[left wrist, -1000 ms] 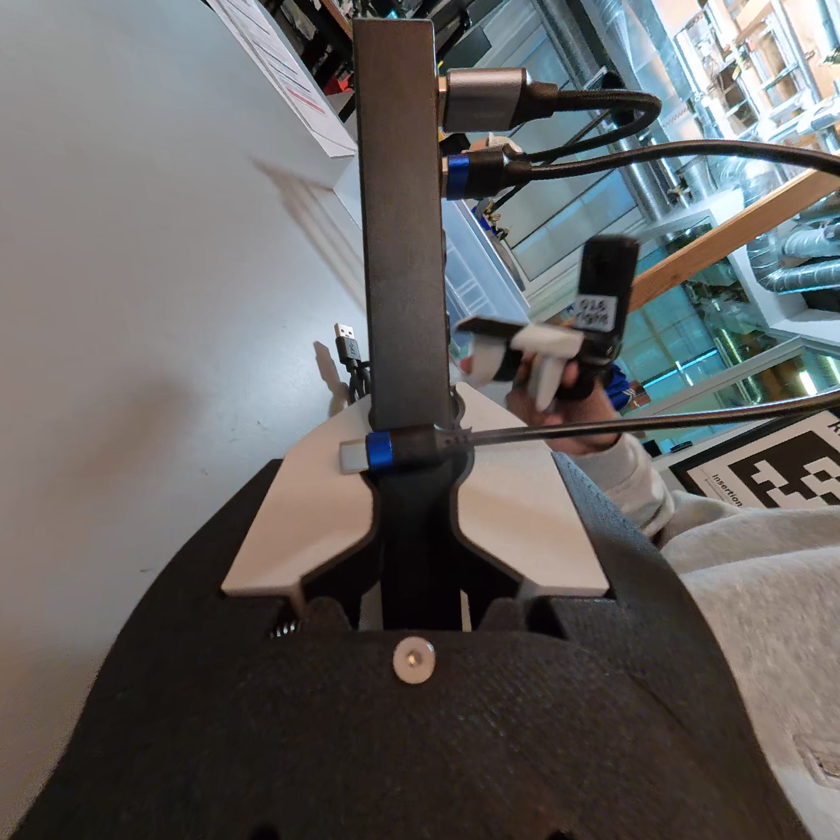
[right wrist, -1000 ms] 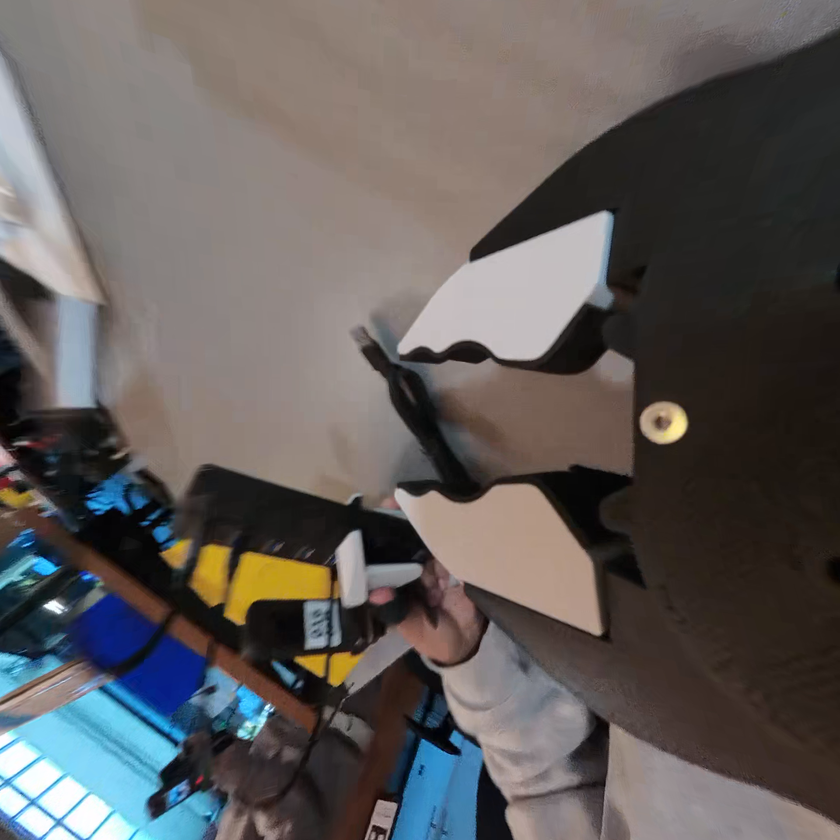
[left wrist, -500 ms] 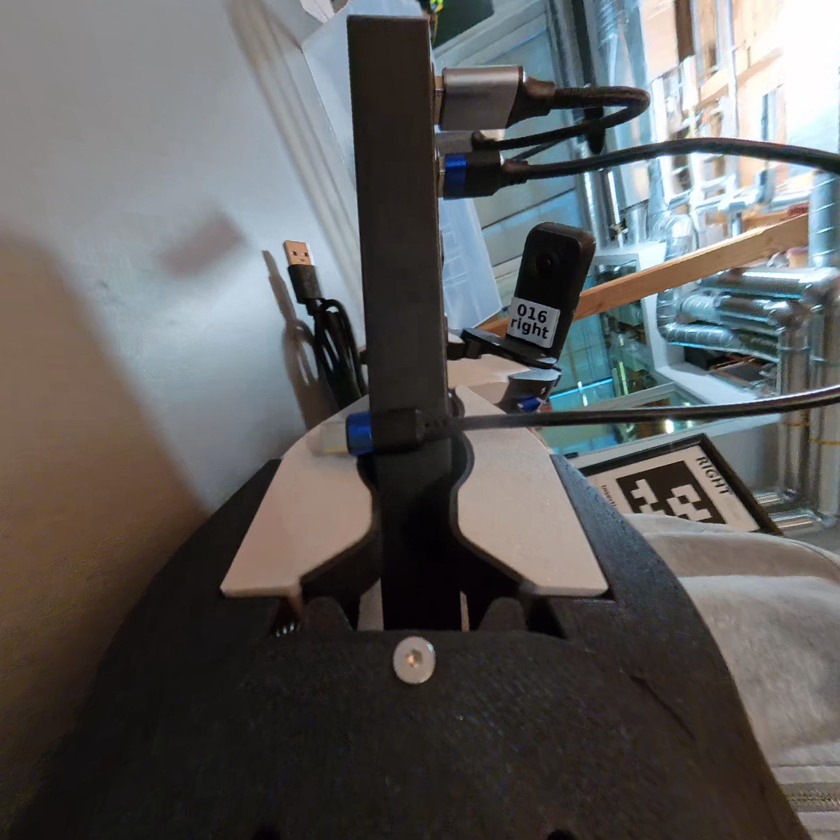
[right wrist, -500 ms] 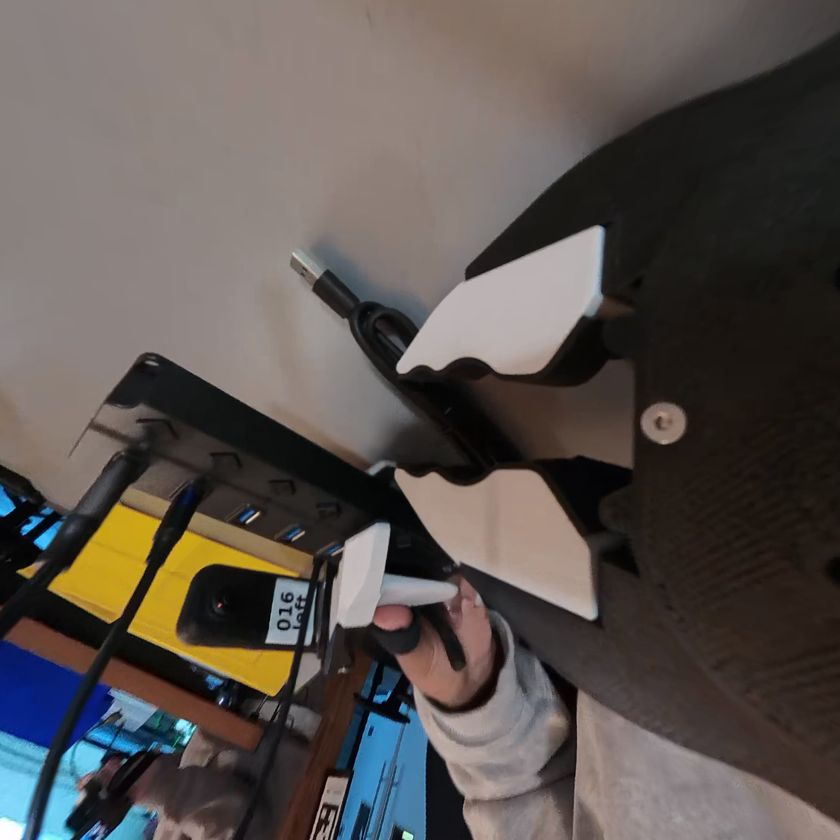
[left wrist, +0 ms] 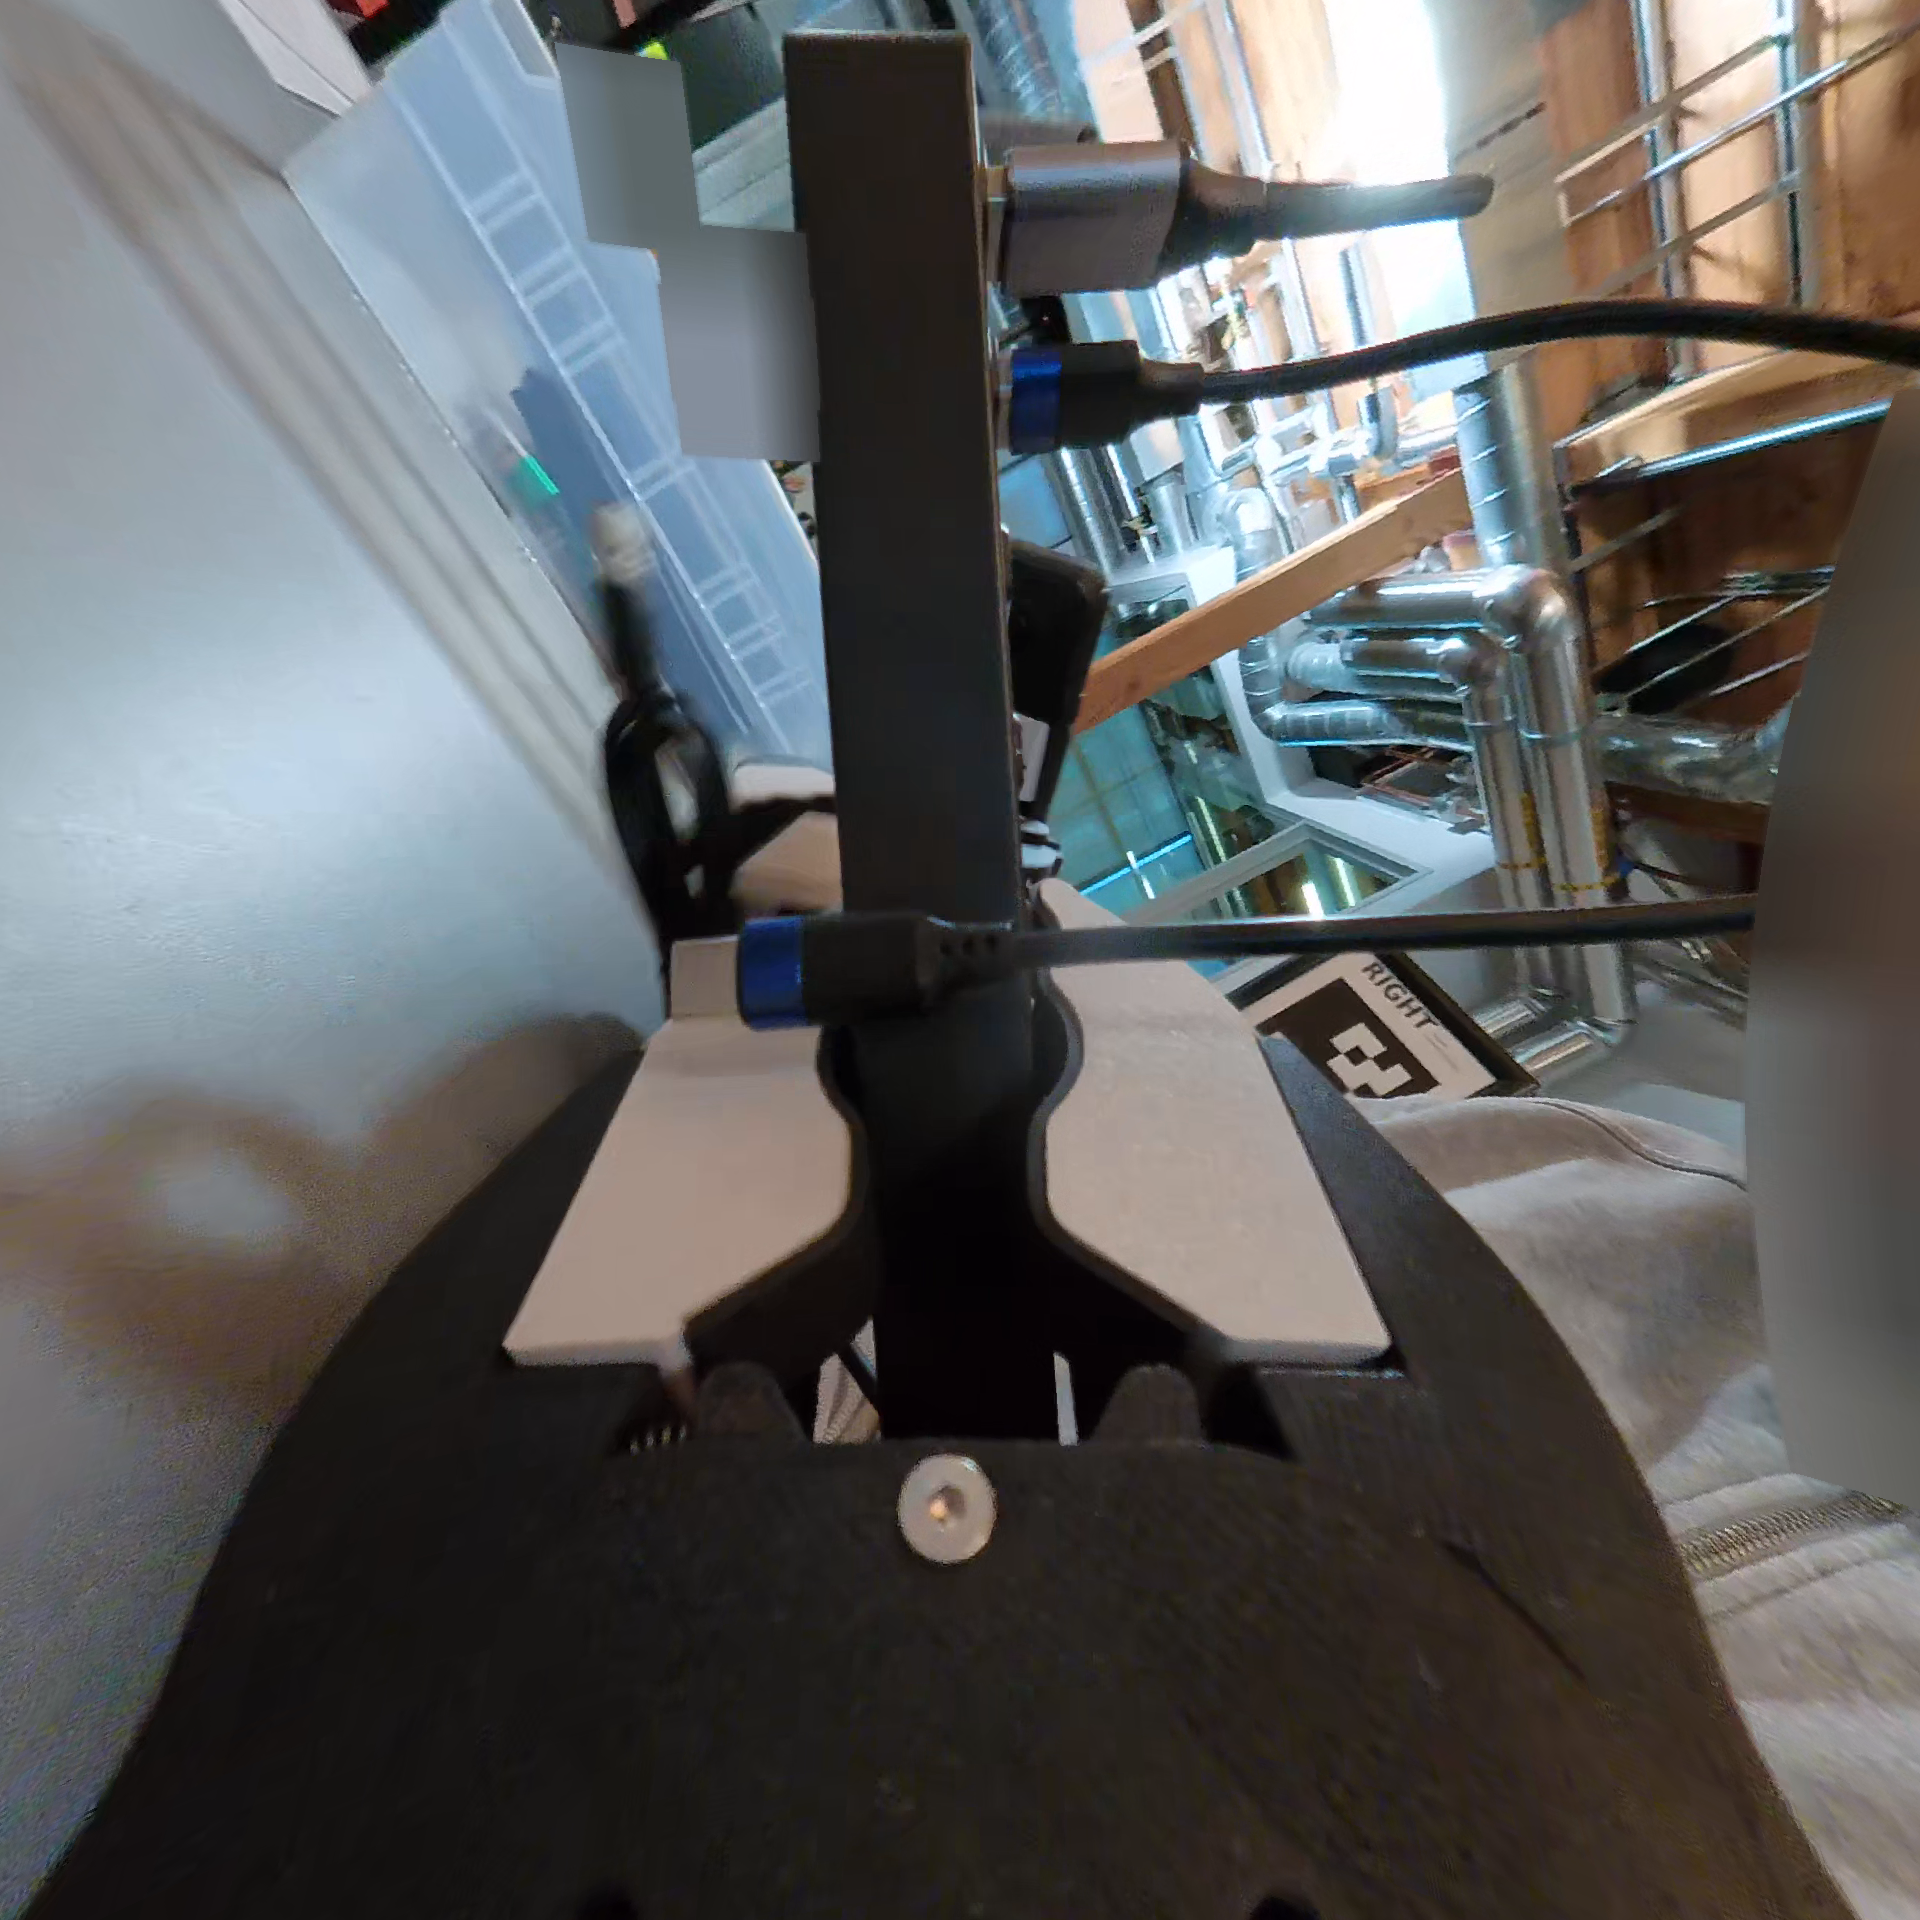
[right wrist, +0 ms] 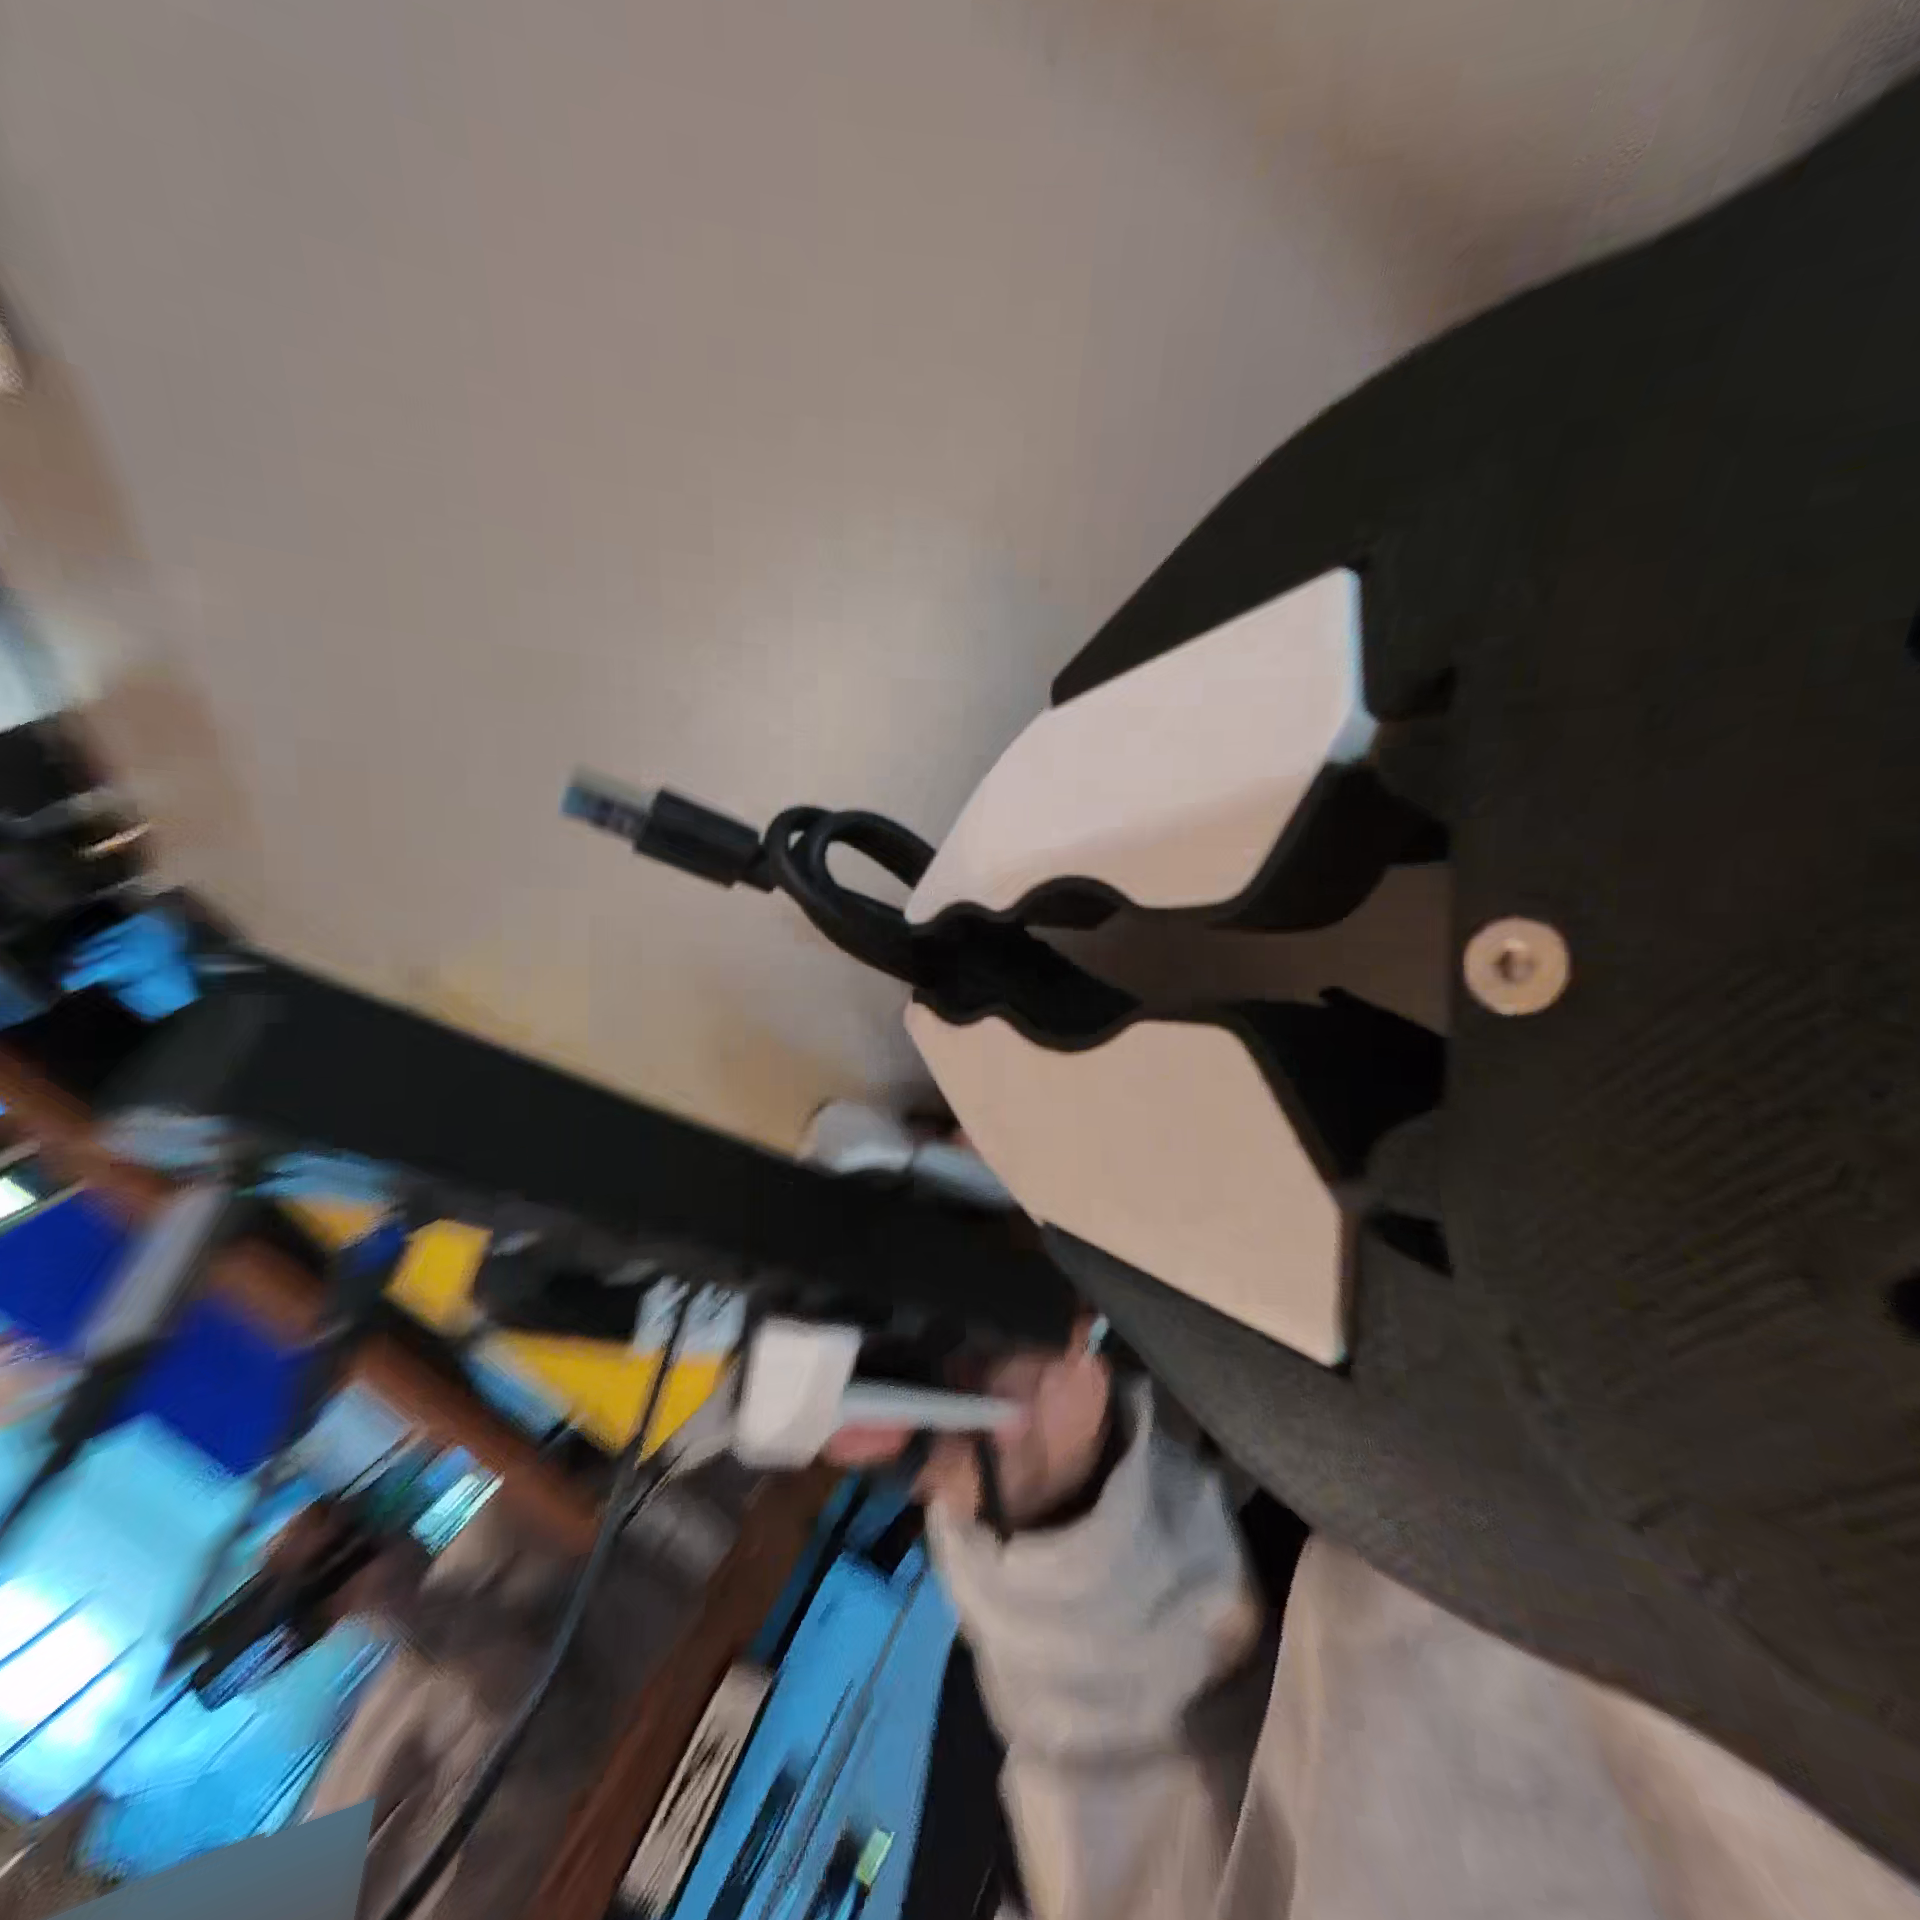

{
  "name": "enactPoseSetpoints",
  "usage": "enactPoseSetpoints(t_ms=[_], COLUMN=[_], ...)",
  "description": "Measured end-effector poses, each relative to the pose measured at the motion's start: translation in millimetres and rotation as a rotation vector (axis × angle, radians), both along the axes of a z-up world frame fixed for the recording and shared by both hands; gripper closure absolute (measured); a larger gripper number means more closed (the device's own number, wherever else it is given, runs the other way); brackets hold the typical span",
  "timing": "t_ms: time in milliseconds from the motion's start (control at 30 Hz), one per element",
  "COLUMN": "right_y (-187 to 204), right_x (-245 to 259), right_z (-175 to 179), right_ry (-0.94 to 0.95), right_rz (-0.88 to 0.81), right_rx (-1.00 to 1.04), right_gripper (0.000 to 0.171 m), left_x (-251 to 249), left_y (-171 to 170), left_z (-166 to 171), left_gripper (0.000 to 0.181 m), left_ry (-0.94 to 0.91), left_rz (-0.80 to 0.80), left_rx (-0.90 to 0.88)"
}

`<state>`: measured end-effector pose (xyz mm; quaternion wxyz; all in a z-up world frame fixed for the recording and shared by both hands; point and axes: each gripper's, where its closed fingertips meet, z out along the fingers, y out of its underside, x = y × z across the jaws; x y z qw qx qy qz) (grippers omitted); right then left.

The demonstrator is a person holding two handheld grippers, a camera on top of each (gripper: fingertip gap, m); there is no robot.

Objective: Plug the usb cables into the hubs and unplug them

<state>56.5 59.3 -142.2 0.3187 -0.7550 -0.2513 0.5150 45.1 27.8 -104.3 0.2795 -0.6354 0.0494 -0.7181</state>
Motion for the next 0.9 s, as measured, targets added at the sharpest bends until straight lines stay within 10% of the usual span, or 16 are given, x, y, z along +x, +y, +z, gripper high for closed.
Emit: enactPoseSetpoints(t_ms=[33,900], right_y=[2.6,-37.0], right_x=[2.8,-7.0], right_z=[13.1,66.1], right_ry=[0.101,0.43], right_rz=[-0.008,0.206], right_rx=[-0.017,0.04], right_gripper=[0.163,0.165], left_x=[0.3,20.9], left_y=[0.0,-14.8], left_z=[0.6,-3.3], left_gripper=[0.154,0.145], left_ry=[-0.015,0.059], left_rz=[0.001,-0.017], left_rx=[0.001,0.199])
